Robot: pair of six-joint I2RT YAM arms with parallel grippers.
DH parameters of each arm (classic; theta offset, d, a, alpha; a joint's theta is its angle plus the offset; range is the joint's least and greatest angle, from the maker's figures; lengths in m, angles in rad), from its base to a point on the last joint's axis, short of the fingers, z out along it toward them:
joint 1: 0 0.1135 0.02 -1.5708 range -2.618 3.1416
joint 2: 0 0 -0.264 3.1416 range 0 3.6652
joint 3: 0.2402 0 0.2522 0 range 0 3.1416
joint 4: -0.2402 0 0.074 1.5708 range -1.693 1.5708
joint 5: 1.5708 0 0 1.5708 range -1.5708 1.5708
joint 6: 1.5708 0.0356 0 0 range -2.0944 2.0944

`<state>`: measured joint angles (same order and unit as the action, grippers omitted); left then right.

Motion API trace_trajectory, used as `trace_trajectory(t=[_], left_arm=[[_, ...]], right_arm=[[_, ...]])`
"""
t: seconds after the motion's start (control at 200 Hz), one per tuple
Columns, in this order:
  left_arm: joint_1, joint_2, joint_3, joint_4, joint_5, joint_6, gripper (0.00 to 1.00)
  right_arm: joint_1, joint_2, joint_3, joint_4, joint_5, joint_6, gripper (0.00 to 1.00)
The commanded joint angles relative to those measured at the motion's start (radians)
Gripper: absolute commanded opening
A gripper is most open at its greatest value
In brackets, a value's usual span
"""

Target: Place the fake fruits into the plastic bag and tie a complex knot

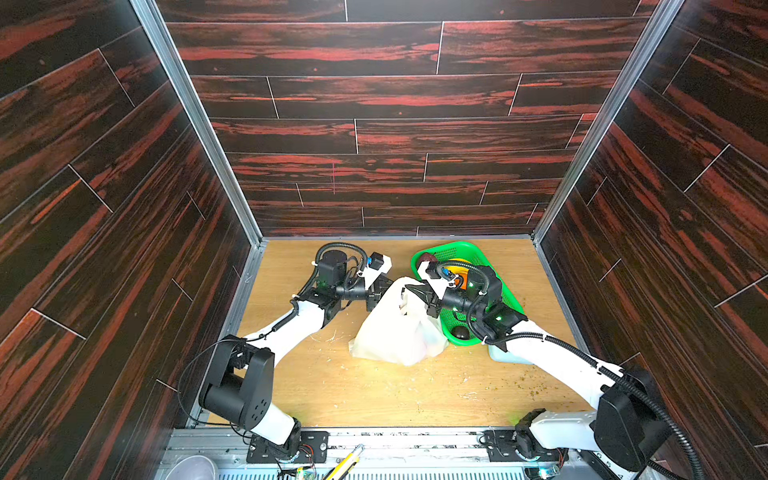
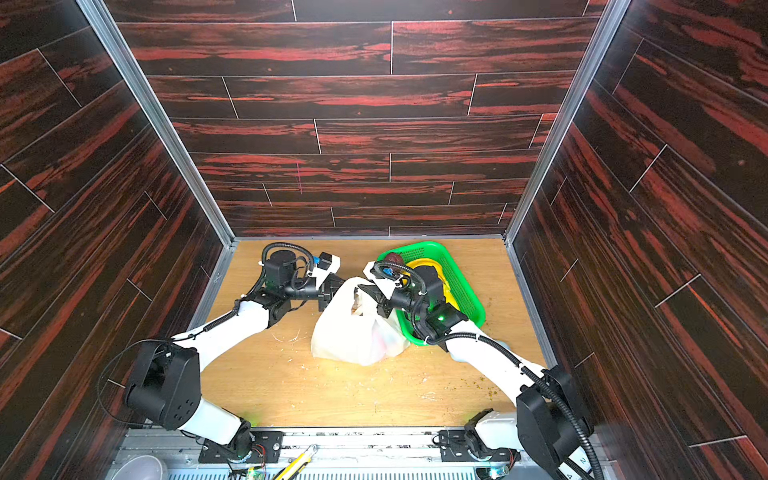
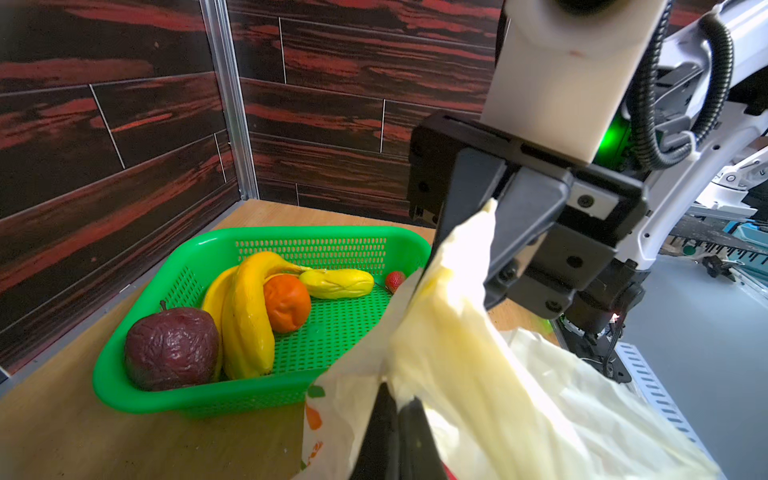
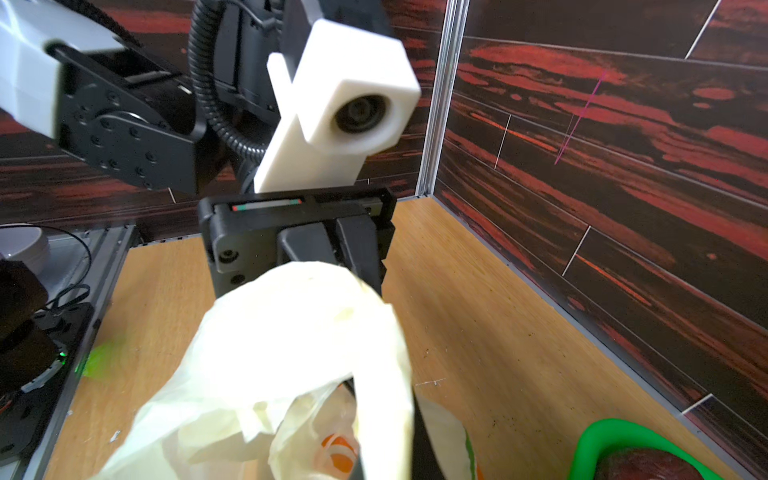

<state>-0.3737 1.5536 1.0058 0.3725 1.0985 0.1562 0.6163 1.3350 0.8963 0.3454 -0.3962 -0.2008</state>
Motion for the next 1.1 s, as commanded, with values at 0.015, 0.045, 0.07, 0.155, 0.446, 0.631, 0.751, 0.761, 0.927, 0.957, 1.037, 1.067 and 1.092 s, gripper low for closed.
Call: trace_trajectory(t=[0.015, 0.045, 0.07, 0.155, 0.446, 0.631, 0.751, 0.761, 0.927, 0.957, 1.037, 1.067, 1.092], left_arm=[[-0.004, -0.019, 0.027, -0.058, -0.005, 0.060, 0.00], [-0.002, -0.020, 0.027, -0.068, -0.007, 0.067, 0.00], [-0.003, -0.020, 0.027, -0.075, -0.009, 0.072, 0.00], [-0.003, -0.020, 0.028, -0.083, -0.009, 0.077, 0.00], [-0.004, -0.023, 0.036, -0.098, 0.003, 0.075, 0.00], [-0.004, -0.020, 0.038, -0.108, 0.003, 0.073, 0.00], [-0.005, -0.017, 0.042, -0.115, 0.007, 0.073, 0.00], [-0.004, -0.017, 0.042, -0.115, 0.008, 0.075, 0.00], [-0.005, -0.013, 0.048, -0.121, 0.013, 0.074, 0.00], [-0.004, -0.012, 0.049, -0.123, 0.014, 0.073, 0.00], [-0.005, -0.012, 0.048, -0.126, 0.014, 0.075, 0.00], [-0.003, -0.013, 0.048, -0.127, 0.017, 0.078, 0.00], [-0.005, -0.012, 0.047, -0.126, 0.019, 0.080, 0.00]], right_arm=[[-0.001, -0.012, 0.038, -0.039, 0.011, 0.017, 0.05], [-0.001, -0.016, 0.050, -0.059, 0.014, 0.021, 0.10], [-0.001, -0.018, 0.058, -0.073, 0.012, 0.025, 0.13], [-0.005, -0.031, 0.080, -0.115, -0.010, 0.044, 0.24], [-0.056, -0.126, 0.127, -0.325, -0.088, 0.088, 0.67], [-0.160, -0.278, 0.073, -0.383, -0.211, 0.198, 0.75], [-0.199, -0.346, 0.026, -0.434, -0.262, 0.210, 0.66], [-0.198, -0.352, 0.021, -0.437, -0.265, 0.206, 0.65], [-0.198, -0.402, -0.127, -0.311, -0.314, 0.173, 0.51], [-0.199, -0.406, -0.165, -0.250, -0.314, 0.182, 0.49], [-0.199, -0.408, -0.246, -0.120, -0.297, 0.188, 0.44], [-0.199, -0.404, -0.269, -0.080, -0.288, 0.183, 0.41], [-0.199, -0.401, -0.286, -0.047, -0.283, 0.177, 0.39]])
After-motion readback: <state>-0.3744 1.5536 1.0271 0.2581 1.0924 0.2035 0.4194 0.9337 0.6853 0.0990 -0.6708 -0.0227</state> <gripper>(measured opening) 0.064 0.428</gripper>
